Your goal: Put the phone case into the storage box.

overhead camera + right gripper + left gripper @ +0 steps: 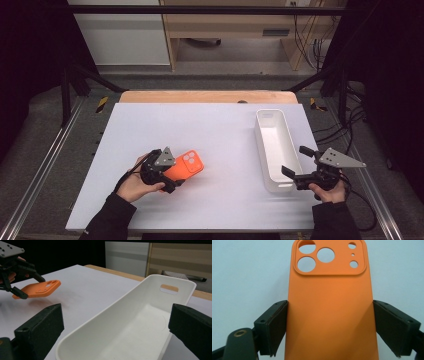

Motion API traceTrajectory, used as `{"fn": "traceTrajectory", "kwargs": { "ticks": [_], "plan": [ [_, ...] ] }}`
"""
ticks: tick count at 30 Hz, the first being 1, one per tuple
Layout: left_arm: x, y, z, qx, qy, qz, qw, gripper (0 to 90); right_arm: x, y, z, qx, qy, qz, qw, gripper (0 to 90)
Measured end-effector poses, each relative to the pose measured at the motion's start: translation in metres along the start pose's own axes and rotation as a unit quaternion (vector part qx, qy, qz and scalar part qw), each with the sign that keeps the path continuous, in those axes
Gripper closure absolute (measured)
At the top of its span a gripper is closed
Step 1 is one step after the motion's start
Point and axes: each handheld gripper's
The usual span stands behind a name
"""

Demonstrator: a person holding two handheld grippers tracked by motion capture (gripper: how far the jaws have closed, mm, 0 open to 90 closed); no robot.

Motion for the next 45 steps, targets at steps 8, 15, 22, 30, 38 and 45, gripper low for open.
{"fn": "traceTrajectory", "kwargs": {
  "ticks": [8, 15, 22, 30, 38, 45],
  "plan": [
    [0.002, -0.004, -0.003, -0.013, -0.002, 0.003, 0.9999, 15.4, 0.000, 0.002, -0.001, 0.006, 0.001, -0.002, 1.0000, 0.4],
    [0.003, -0.009, -0.007, -0.025, -0.006, 0.004, 0.9997, 15.4, -0.002, 0.006, -0.004, 0.017, 0.002, -0.006, 0.9998, 0.4],
    [0.006, -0.018, -0.014, -0.042, -0.013, 0.005, 0.9990, 15.4, -0.004, 0.011, -0.007, 0.026, 0.003, -0.012, 0.9996, 0.4],
    [0.008, -0.027, -0.021, -0.060, -0.020, 0.006, 0.9980, 15.4, -0.006, 0.017, -0.010, 0.038, 0.004, -0.019, 0.9991, 0.4],
    [0.011, -0.036, -0.028, -0.077, -0.027, 0.010, 0.9966, 15.4, -0.010, 0.024, -0.013, 0.051, 0.009, -0.026, 0.9983, 0.4],
    [0.011, -0.043, -0.033, -0.094, -0.030, 0.012, 0.9951, 15.4, -0.014, 0.032, -0.016, 0.071, 0.012, -0.032, 0.9969, 0.4]
  ]
}}
Point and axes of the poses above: each handheld gripper's, and its own axes: x roughly backward along the jaws, z roughly out of its underside, y roughly to its left, and after that the axes turned 4 degrees about -x, right-handed
